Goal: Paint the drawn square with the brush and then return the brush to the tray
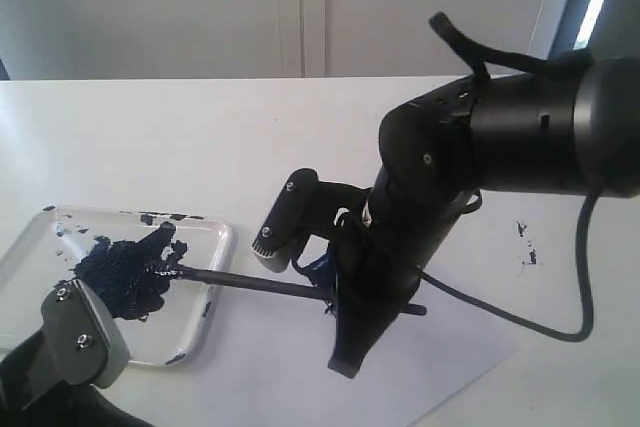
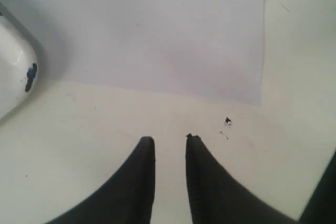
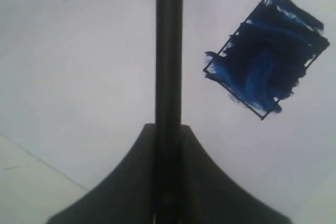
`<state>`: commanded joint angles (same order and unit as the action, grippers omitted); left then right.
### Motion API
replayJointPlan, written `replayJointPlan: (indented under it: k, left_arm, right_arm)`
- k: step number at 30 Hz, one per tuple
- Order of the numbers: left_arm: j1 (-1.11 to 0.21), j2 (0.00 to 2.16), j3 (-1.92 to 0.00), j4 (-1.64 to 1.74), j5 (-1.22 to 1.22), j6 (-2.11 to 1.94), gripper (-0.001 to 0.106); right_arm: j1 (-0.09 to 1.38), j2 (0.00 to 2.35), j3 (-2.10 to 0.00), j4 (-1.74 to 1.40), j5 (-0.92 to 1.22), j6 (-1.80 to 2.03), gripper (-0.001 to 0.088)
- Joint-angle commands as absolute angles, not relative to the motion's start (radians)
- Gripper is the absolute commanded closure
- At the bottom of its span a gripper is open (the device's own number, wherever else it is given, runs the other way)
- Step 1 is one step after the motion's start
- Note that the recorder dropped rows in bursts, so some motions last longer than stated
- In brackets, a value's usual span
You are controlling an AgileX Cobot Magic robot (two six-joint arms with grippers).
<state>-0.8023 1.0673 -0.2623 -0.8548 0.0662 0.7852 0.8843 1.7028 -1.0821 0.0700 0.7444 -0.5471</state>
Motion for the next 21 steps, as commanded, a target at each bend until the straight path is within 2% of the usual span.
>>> replayJointPlan:
  k: [15,19,21]
  left_arm:
    - [-0.802,1.066,-0.21,-0.855,0.018,0.779,0.078]
    - [-0.802,1.066,-0.21,-0.855,0.008,0.779,0.078]
    - [-0.802,1.066,-0.21,-0.855,0.008,0.779,0.078]
  right_arm:
    - [0.884,1.795,-1.086,0.069,0.685,-0.58,0.0861]
    - [0.884,1.795,-1.086,0.067,0.661,-0.58,0.0752]
    - [0.884,1.795,-1.086,0.067,0.659,-0.58,0.0652]
